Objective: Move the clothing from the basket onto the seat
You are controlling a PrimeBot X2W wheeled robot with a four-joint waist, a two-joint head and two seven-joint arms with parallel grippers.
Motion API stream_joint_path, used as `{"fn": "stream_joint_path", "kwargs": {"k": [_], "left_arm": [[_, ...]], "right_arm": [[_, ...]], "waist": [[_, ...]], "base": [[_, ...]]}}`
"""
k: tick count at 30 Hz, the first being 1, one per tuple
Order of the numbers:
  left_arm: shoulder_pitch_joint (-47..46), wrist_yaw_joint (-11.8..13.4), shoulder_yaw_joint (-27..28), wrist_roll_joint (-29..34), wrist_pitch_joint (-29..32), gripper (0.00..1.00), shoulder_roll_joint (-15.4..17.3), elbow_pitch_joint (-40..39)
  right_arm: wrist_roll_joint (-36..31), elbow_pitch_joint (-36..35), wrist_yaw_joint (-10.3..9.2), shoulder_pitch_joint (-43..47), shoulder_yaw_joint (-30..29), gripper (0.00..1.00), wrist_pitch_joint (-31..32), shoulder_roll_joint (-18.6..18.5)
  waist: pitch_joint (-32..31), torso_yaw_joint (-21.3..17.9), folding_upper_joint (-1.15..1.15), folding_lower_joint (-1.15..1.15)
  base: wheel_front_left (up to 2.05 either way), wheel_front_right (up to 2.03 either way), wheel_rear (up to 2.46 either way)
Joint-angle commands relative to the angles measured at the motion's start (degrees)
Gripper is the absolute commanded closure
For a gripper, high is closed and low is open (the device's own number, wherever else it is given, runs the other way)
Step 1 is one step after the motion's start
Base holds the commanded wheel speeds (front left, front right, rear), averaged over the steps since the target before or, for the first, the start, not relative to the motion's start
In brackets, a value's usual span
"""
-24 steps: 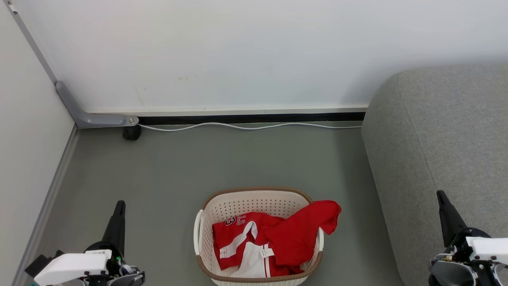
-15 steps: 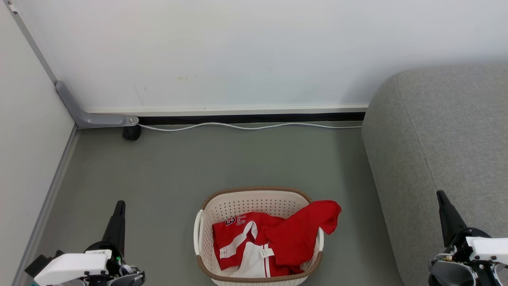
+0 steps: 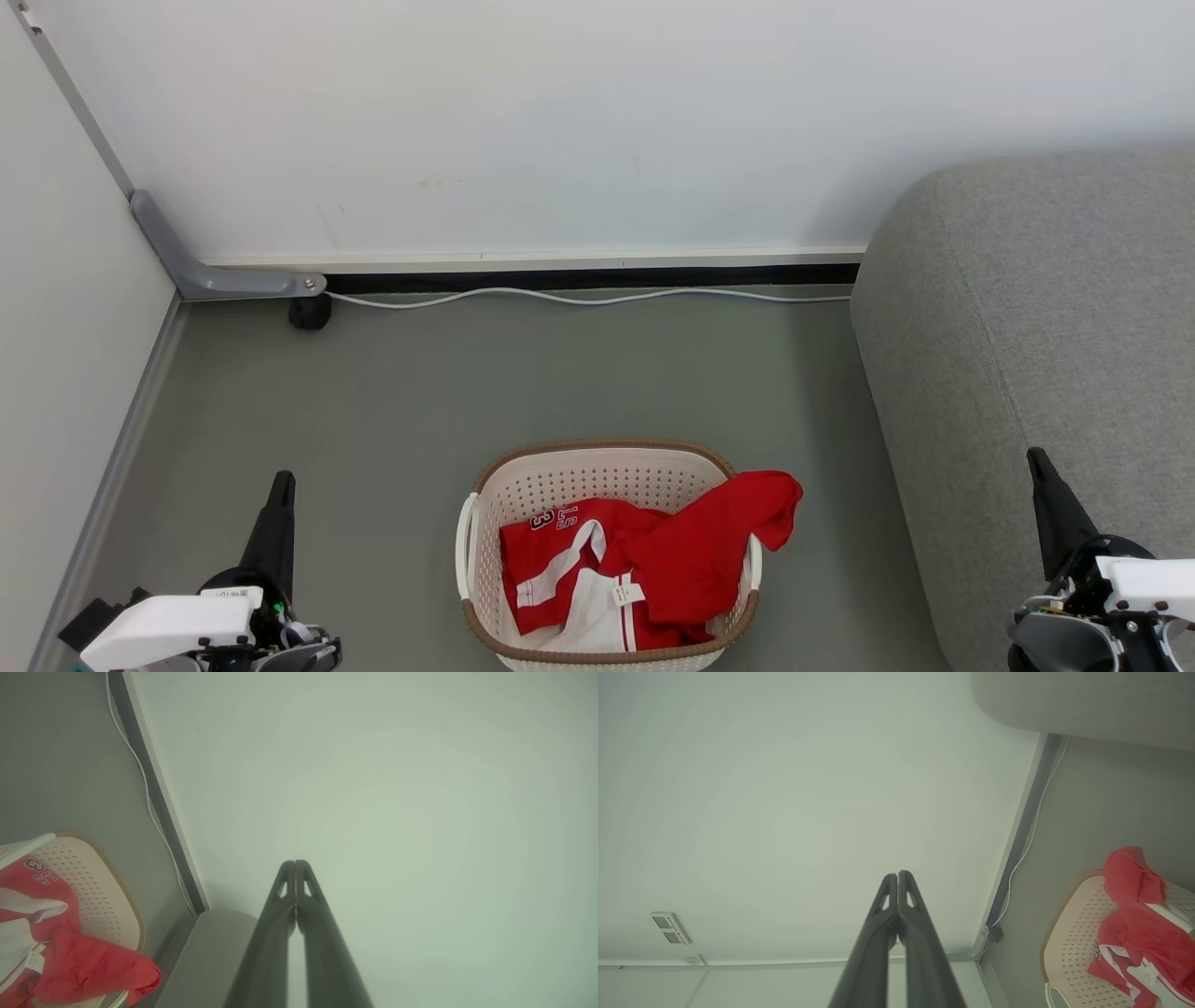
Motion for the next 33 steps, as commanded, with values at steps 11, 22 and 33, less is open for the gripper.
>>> {"fn": "stream_joint_path", "kwargs": {"k": [11, 22, 33], "left_arm": [[-3.32, -0.48, 1.83, -0.22, 0.33, 1.00, 1.03, -1.66], [-3.32, -0.48, 1.83, -0.22, 0.33, 1.00, 1.03, -1.66], [1.83, 0.04, -0.22, 0.03, -0.19, 0.00, -1.14, 2.95]], "right_arm": [[0.64, -1.78, 0.26, -0.93, 0.99, 1.00, 0.43, -0.59], [0.64, -1.78, 0.26, -0.93, 0.99, 1.00, 0.43, -0.59], [-0.17, 2.63, -0.01, 1.32, 0.52, 0.00, -0.08, 1.02]], "waist": [[0.00, 0.00, 0.00, 0.00], [0.00, 0.00, 0.00, 0.00], [0.13, 0.00, 0.00, 0.00]], "base": [[0.00, 0.00, 0.00], [0.00, 0.00, 0.00], [0.00, 0.00, 0.00]]}}
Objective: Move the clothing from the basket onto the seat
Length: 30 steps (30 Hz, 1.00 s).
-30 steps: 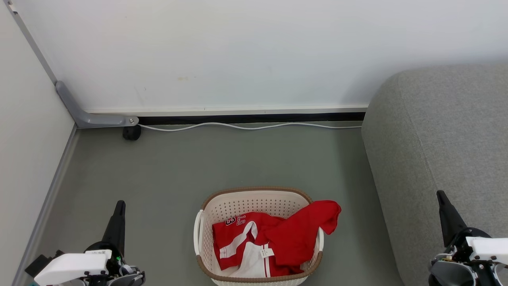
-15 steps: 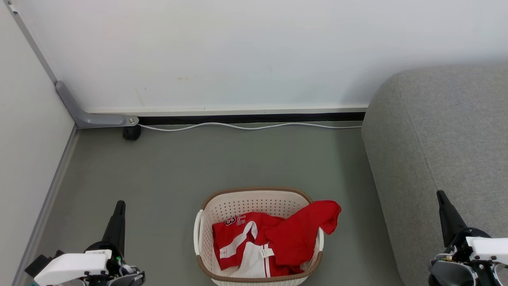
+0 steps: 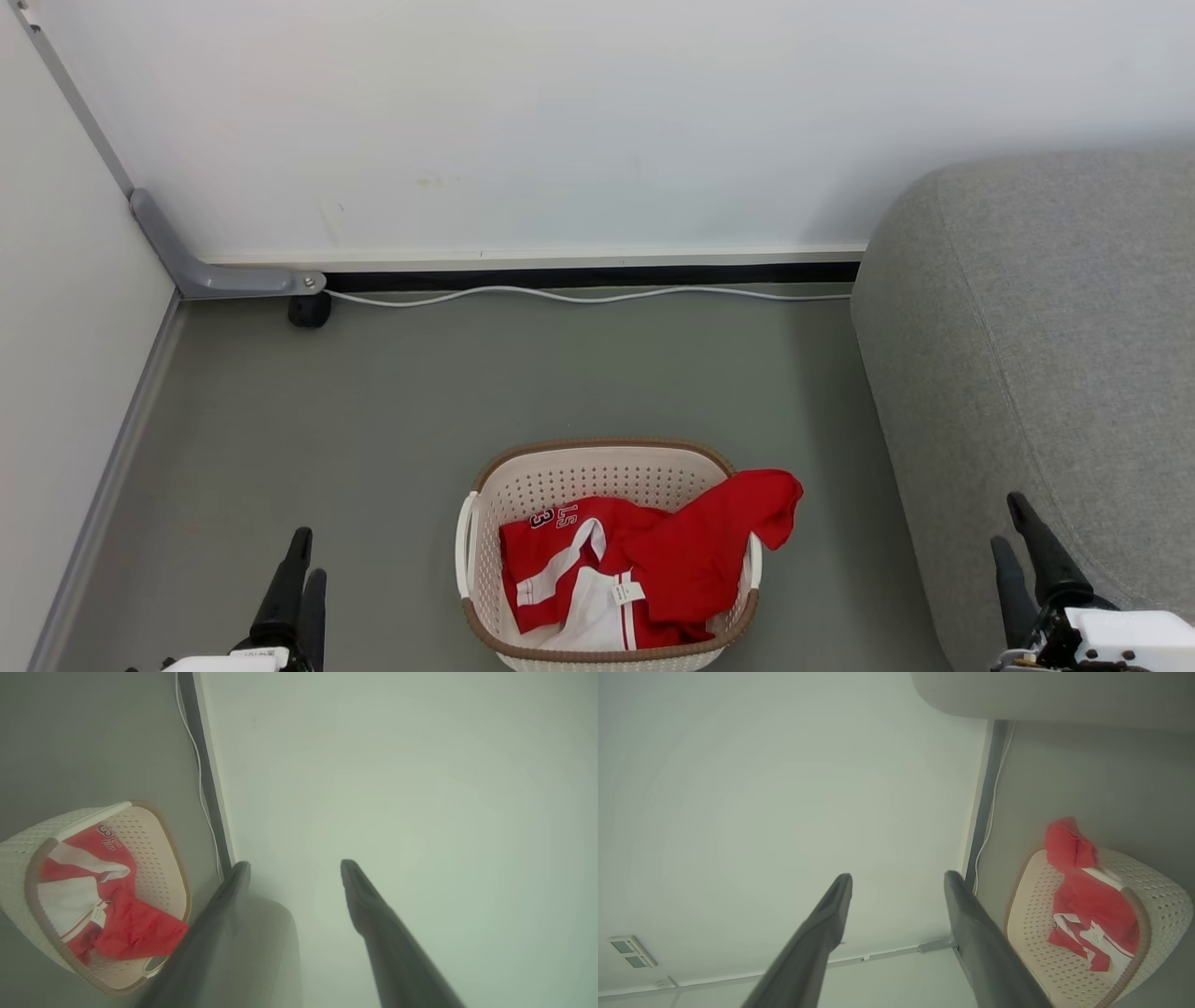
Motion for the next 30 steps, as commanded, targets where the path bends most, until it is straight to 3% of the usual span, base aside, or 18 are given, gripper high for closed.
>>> {"fn": "stream_joint_path", "kwargs": {"k": [1, 5, 9, 19, 30], "left_arm": [[-1.91, -0.09, 0.01, 0.04, -0.17, 0.00, 0.42, -1.14], [-2.53, -0.11, -0.13, 0.16, -0.57, 0.00, 0.49, -0.92], [-3.00, -0.12, -0.38, 0.47, -1.10, 0.00, 0.64, -0.74], [-4.33, -0.16, -1.72, 2.21, -3.02, 0.00, 1.45, -0.24], [-5.93, -0.21, -3.10, 8.94, -5.11, 0.00, 2.59, 0.47]], "right_arm": [[-0.17, -1.28, 0.07, -1.62, 0.09, 0.00, -0.10, -0.63], [-0.51, -1.27, 0.08, -2.20, 0.52, 0.00, -0.42, -0.82], [-1.03, -1.23, 0.09, -2.67, 1.19, 0.00, -0.91, -1.16], [-2.91, -0.92, 0.11, -4.20, 3.74, 0.00, -2.93, -2.50], [-7.76, 0.56, 0.13, -6.43, 7.12, 0.00, -5.14, -4.42]], "waist": [[0.08, 0.00, 0.00, 0.01], [-0.17, -0.02, 0.00, 0.13], [-0.16, -0.04, 0.00, 0.02], [-0.12, -0.08, 0.00, 0.00], [-0.07, -0.14, 0.00, 0.00]], "base": [[0.00, 0.00, 0.00], [0.00, 0.00, 0.00], [0.00, 0.00, 0.00], [0.00, 0.00, 0.00], [0.00, 0.00, 0.00]]}}
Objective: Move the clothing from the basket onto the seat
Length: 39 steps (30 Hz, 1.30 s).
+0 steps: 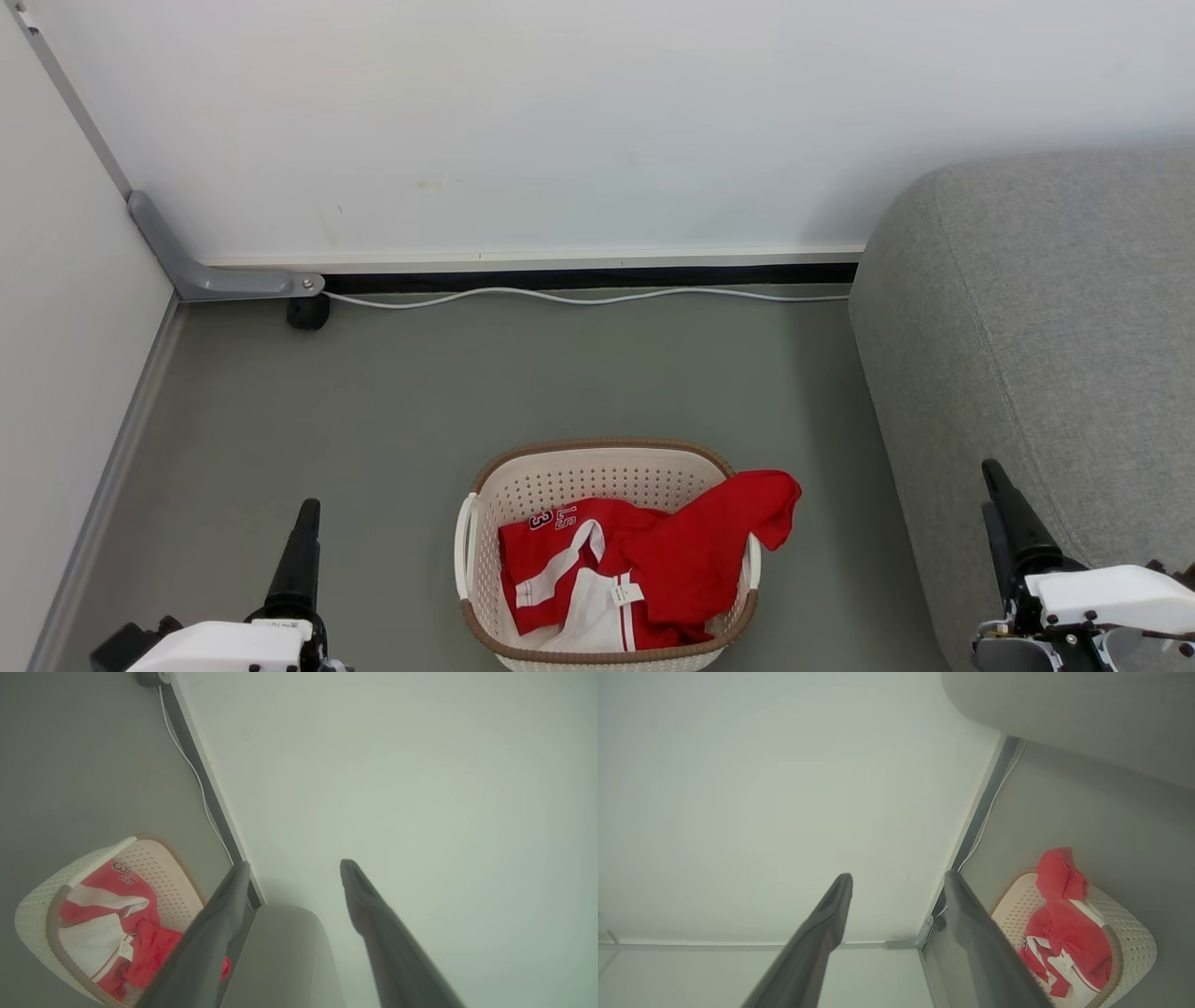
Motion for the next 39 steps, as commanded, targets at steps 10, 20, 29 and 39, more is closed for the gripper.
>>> {"fn": "stream_joint_path", "kwargs": {"k": [10, 20, 29, 39], "left_arm": [[-4.39, -0.31, -0.97, 10.40, -2.13, 0.00, 1.64, -1.21], [-5.47, -0.36, -2.25, 22.74, -3.98, 0.00, 2.61, -0.94], [-6.49, -0.40, -3.32, 31.62, -5.50, 0.00, 3.27, 0.09], [-7.54, -0.44, -3.75, 39.42, -7.02, 0.00, 3.68, 0.90]], "right_arm": [[-9.58, 0.13, 0.25, -4.94, 2.40, 0.00, -2.30, -2.16], [-20.21, 1.90, 0.28, -6.57, 4.80, 0.00, -4.15, -3.04], [-28.29, 3.32, 0.30, -7.73, 6.64, 0.00, -5.67, -3.86], [-34.95, 4.26, 0.32, -9.12, 8.27, 0.00, -7.18, -4.44]], "waist": [[0.13, -0.04, 0.00, -0.01], [0.23, -0.12, 0.00, -0.01], [0.21, -0.28, 0.00, -0.01], [0.17, -0.49, 0.00, -0.01]], "base": [[0.00, 0.00, 0.00], [0.00, 0.00, 0.00], [0.00, 0.00, 0.00], [0.00, 0.00, 0.00]]}}
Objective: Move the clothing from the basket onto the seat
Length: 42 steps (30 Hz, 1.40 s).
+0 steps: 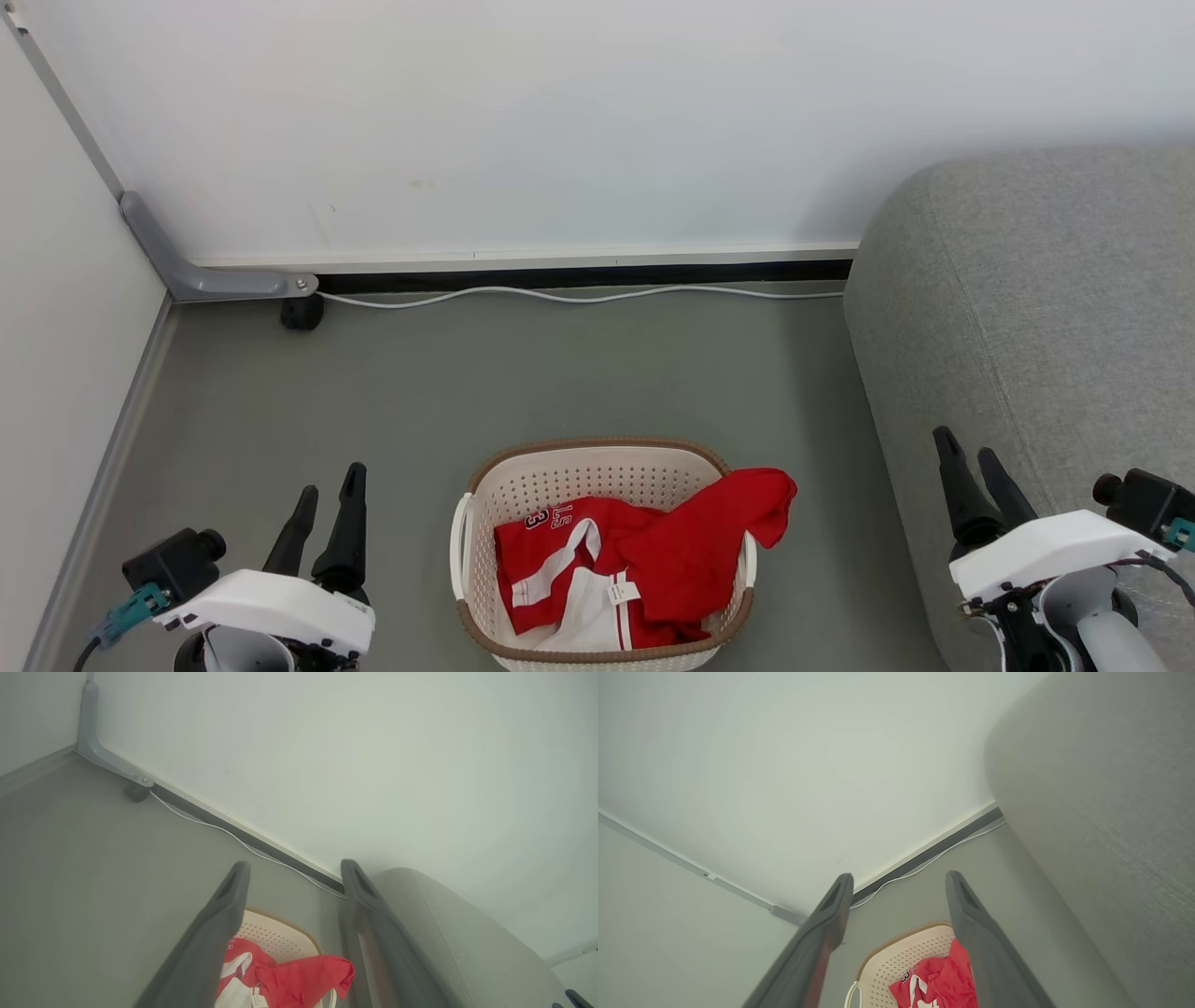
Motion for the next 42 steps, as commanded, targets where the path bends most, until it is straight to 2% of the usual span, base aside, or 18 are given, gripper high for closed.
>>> {"fn": "stream_joint_path", "kwargs": {"k": [1, 23, 42], "left_arm": [[-3.35, -0.30, 0.81, 2.06, -0.81, 0.00, 1.10, -1.10], [-5.57, -0.39, -0.53, 18.60, -4.51, 0.00, 1.86, 0.32], [-6.91, -0.47, 1.47, 30.82, -7.54, 0.00, 1.65, 1.72]], "right_arm": [[-1.82, -1.08, 0.32, -2.99, 1.12, 0.00, -1.01, -1.12], [-15.87, 1.59, 0.37, -6.39, 5.58, 0.00, -4.71, -3.18], [-27.61, 4.27, 0.41, -8.88, 6.73, 0.00, -7.72, -4.14]], "waist": [[0.01, -0.01, 0.00, -0.01], [0.09, -0.22, 0.00, -0.01], [-0.12, -0.22, 0.00, -0.01]], "base": [[0.00, 0.00, 0.00], [0.00, 0.00, 0.00], [0.00, 0.00, 0.00]]}}
